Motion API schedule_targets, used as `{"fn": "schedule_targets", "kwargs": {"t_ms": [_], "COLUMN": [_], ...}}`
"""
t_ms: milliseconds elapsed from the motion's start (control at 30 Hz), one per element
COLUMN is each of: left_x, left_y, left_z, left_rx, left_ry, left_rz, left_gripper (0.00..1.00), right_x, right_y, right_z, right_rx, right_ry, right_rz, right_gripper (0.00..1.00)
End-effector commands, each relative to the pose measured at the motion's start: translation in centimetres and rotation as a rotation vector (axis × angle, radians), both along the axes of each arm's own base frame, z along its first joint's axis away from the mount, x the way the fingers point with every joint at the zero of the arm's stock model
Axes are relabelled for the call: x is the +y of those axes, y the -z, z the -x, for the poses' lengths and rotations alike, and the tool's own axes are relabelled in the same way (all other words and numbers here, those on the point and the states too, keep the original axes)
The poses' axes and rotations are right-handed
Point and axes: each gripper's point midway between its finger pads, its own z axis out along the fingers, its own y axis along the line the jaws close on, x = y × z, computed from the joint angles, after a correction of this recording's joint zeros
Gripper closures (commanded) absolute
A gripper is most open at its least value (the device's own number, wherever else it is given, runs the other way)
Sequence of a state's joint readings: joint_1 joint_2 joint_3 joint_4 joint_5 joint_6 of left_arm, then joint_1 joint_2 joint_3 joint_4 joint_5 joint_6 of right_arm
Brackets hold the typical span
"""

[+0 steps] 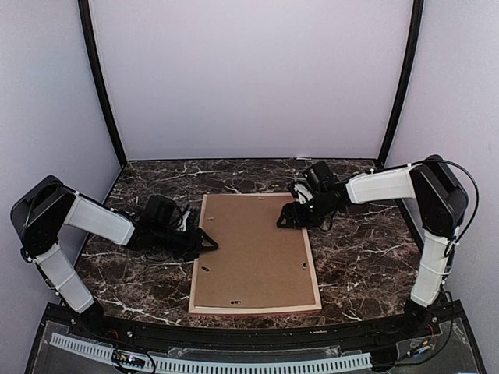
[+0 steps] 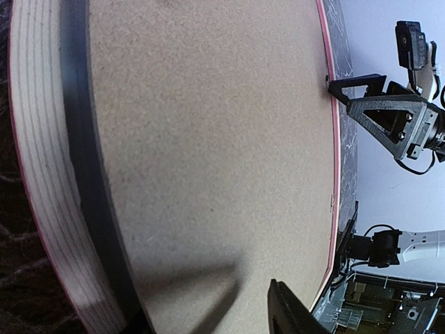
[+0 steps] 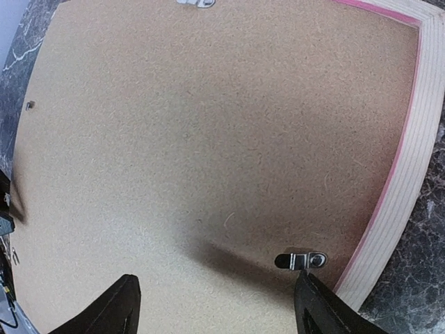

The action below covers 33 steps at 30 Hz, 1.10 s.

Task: Put the photo into the frame
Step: Place the backboard on the frame body.

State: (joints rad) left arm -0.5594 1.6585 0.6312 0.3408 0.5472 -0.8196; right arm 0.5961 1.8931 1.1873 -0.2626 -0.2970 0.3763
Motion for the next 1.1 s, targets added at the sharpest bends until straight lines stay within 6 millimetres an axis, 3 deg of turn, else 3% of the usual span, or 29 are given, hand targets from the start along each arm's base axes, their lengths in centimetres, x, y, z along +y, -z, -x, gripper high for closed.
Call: {"fn": "schedule_targets", "kwargs": {"t_ms": [0,167,333,633,867,1067], "left_x": [1.0,1.0,1.0,1.1,1.1,1.1], "left_y": [1.5,1.6,1.6,1.1,0.7,0.6], "left_z": [0.6,0.6,0.5,0.4,0.4,0.4], "left_rx": [0.014,0.015,0.017,0.012,0.006,0.002], "left_ry": [-0.018,-0.019,-0.015,-0.013,-0.010,-0.010], "left_rz": [-0.054,-0.060,-0.069,-0.076,-0.078,-0.079], "left_gripper": [0.54,0.53,0.49,0.36,0.34,0.33], "right_x": [-0.3,-0.4,0.0,4.0,8.2,8.9], "right_y": [-0.1,-2.7,-4.0,-5.3,-5.1,-3.2], "right_z": [0.9,0.4,0.6,2.3,4.4,5.3], "right_rx": [0.030,-0.028,-0.044,-0.043,-0.009,0.029], "right_ry": [0.022,0.033,0.026,-0.063,-0.153,-0.167], "right_rz": [0.015,-0.004,-0.039,-0.135,-0.204,-0.199], "right_gripper": [0.23,0.22,0.22,0.22,0.22,0.22]}}
